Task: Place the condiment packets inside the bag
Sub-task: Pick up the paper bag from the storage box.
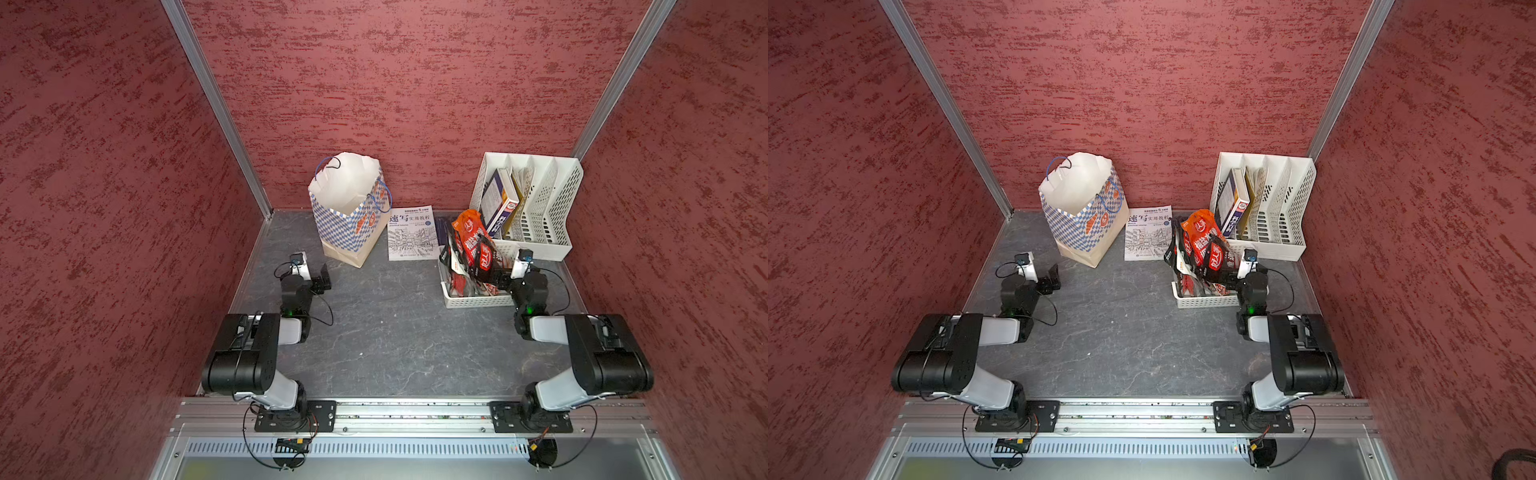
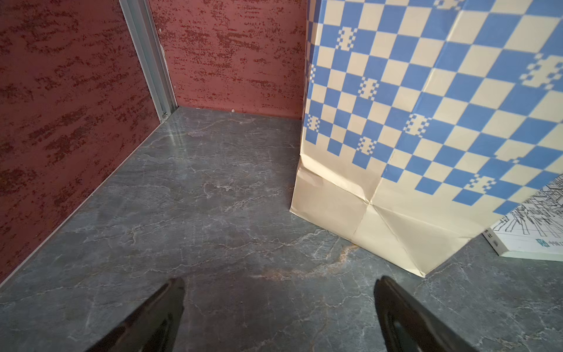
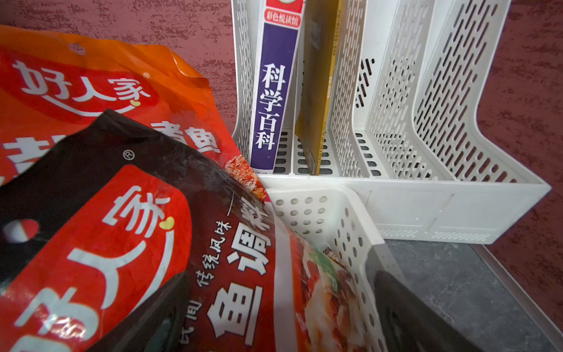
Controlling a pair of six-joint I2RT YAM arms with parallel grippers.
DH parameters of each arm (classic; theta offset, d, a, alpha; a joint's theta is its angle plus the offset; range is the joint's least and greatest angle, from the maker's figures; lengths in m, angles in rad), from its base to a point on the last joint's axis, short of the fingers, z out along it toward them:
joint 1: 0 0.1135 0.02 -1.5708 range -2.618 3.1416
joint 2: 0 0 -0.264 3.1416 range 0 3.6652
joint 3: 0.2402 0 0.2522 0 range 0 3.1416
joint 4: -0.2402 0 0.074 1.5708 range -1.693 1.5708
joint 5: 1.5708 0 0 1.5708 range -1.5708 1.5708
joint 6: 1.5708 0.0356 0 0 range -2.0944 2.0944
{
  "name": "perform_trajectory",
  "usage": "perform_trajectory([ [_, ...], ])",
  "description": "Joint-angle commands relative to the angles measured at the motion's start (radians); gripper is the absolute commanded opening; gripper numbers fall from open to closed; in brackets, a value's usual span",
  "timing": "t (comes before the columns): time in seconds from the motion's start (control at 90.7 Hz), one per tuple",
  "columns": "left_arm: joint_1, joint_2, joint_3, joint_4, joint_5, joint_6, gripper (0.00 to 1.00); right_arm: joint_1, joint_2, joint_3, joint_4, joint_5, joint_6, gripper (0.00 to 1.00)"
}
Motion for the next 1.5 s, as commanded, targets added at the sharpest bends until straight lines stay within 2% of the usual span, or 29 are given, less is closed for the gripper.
perform_trajectory([
  [0.0,-0.001,0.001,0.007,0.013,0.003,0.004,1.0,0.019,0.004,-0.007,-0.051,-0.04,-0.008,0.99],
  [0.937,0.004,-0.005,0.003,0.022,0.014,0.0,1.0,0.02,-0.003,-0.01,-0.05,-0.043,-0.009,0.99],
  [1.014,-0.005,-0.07,-0.014,0.012,-0.049,-0.013,1.0,0.021,-0.057,-0.016,-0.079,-0.031,-0.002,0.99],
  [1.124,-0.005,-0.281,0.02,-0.226,-0.155,-0.065,1.0,0.02,-0.206,0.004,-0.27,0.038,0.035,0.99],
  [1.256,0.033,-0.51,0.218,-0.8,-0.21,-0.252,1.0,0.021,-0.386,0.096,-0.653,0.094,0.134,0.98],
  [1.366,0.074,-0.573,0.401,-1.061,-0.108,-0.321,1.0,0.021,-0.491,0.174,-0.896,0.109,0.248,0.98],
  [1.488,0.106,-0.515,0.65,-1.307,0.057,-0.302,1.0,0.021,-0.57,0.275,-1.155,0.077,0.329,0.99],
])
